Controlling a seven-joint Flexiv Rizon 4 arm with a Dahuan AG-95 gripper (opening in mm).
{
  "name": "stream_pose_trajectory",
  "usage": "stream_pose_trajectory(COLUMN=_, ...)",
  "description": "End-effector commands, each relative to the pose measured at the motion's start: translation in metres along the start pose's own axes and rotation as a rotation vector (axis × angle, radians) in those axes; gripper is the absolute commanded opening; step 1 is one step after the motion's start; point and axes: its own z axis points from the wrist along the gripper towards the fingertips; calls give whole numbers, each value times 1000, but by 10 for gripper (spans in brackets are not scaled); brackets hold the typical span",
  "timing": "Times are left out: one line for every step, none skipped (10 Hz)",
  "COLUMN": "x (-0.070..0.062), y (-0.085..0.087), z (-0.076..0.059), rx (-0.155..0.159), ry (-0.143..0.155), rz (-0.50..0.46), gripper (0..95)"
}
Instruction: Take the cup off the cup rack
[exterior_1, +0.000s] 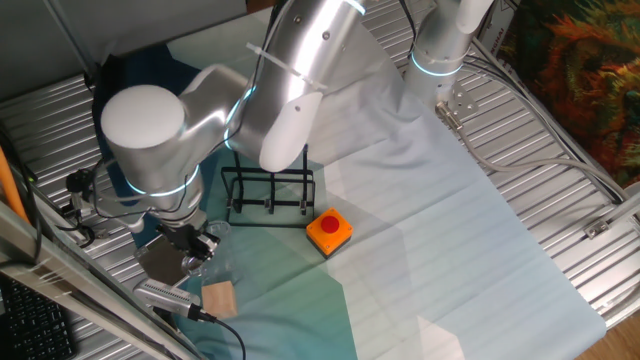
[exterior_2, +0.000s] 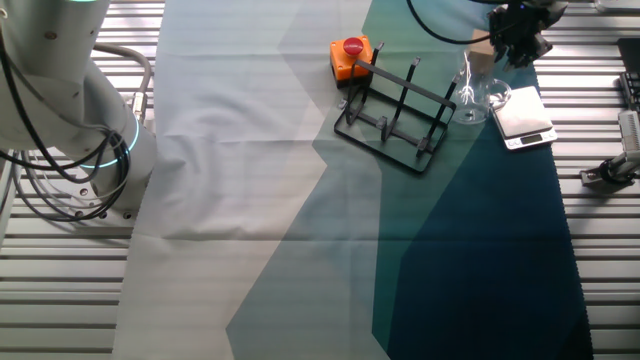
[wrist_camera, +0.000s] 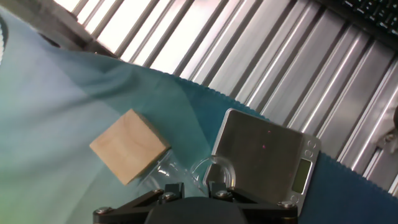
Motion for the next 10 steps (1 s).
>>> stream_pose_trajectory(x=1, y=0, z=-1, rx=-4, ry=1, rz=9, gripper=190)
stream_pose_trajectory(x=1, y=0, z=-1, rx=-16, ry=3, rz=33, gripper=190)
stream_pose_trajectory(x=2, y=1, z=-1, rx=-24, ry=10, rz=56, gripper=190)
stream_pose_trajectory(x=2, y=1, z=-1, rx=-35, ry=25, rz=100, gripper=190)
stream_pose_trajectory(x=2, y=1, z=-2, rx=-48, ry=37, rz=145, gripper=190)
stream_pose_trajectory(x=2, y=1, z=-2, rx=-52, ry=43, rz=175, gripper=190)
stream_pose_trajectory(x=3, y=1, z=-2, rx=-52, ry=44, rz=189, gripper=190)
stream_pose_trajectory(x=3, y=0, z=-3, rx=-51, ry=45, rz=195, gripper=190)
stream_pose_trajectory(x=3, y=0, z=-3, rx=-50, ry=45, rz=202, gripper=190)
stream_pose_trajectory(x=3, y=0, z=-3, rx=-51, ry=45, rz=217, gripper=190)
